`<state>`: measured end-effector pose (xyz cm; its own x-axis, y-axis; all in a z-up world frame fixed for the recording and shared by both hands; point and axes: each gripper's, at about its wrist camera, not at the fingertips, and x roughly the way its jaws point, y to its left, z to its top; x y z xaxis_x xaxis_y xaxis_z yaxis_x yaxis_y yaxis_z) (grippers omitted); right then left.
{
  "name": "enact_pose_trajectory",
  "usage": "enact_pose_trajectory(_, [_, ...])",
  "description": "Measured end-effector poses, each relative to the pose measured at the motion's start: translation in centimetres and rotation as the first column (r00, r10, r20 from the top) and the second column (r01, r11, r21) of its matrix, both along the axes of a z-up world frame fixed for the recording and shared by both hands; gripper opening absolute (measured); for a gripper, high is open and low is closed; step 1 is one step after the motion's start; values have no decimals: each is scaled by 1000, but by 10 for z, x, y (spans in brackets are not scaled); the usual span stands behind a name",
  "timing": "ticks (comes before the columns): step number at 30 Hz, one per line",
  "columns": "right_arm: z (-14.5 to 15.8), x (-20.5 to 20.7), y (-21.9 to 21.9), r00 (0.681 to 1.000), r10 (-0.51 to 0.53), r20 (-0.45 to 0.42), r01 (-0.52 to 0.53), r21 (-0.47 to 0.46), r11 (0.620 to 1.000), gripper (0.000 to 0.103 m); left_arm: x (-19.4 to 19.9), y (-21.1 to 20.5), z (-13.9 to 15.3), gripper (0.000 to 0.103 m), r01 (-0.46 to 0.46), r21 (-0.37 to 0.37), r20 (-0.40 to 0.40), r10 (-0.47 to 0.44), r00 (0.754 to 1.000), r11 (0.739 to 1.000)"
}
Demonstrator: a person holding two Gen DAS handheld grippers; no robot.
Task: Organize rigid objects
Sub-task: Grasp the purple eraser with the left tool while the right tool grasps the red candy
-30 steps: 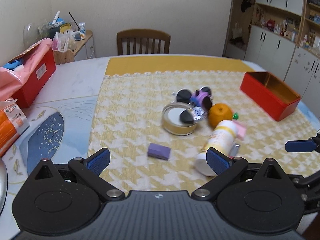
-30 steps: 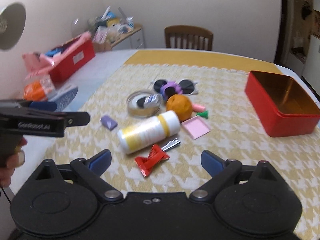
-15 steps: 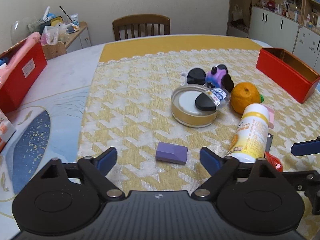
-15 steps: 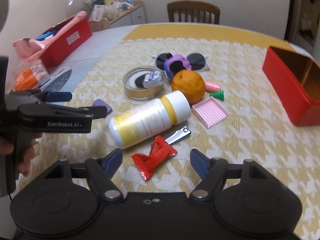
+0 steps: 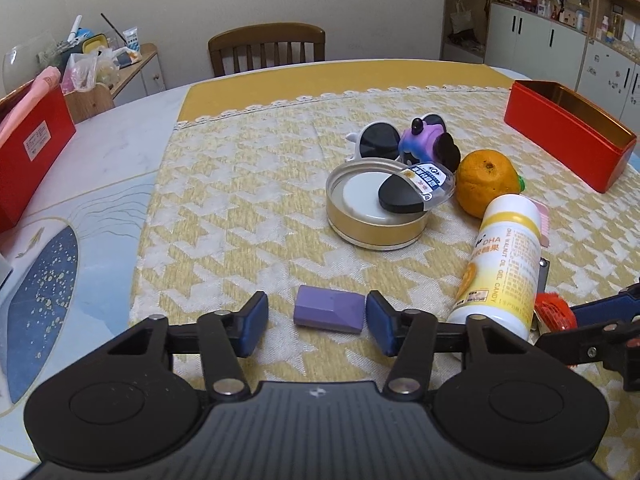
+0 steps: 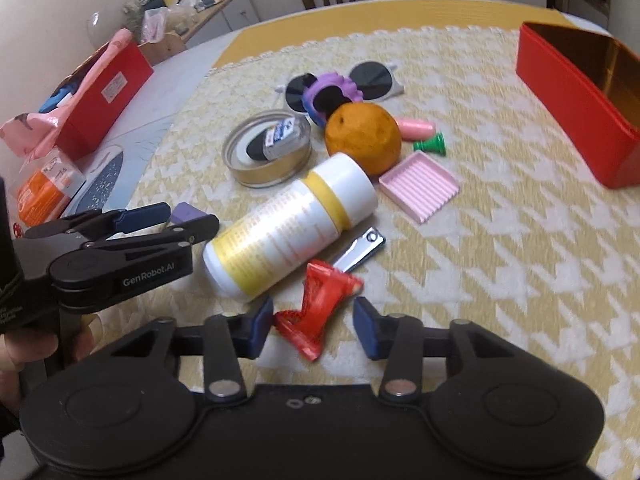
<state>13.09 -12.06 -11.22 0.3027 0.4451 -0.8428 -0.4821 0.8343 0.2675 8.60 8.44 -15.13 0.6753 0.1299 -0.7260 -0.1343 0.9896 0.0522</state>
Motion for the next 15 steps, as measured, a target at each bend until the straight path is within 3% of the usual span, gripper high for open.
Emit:
enact_pose_trajectory(4, [1, 2, -2, 1000, -6, -8, 6, 5, 1000, 30, 0, -2, 0, 36, 19, 5, 8, -19, 1000, 1000])
enact_pose_trajectory(15, [8, -2, -10, 999, 4, 53, -4, -2, 1000, 25, -3, 2, 5, 35, -22, 2, -3, 22, 1000, 1000])
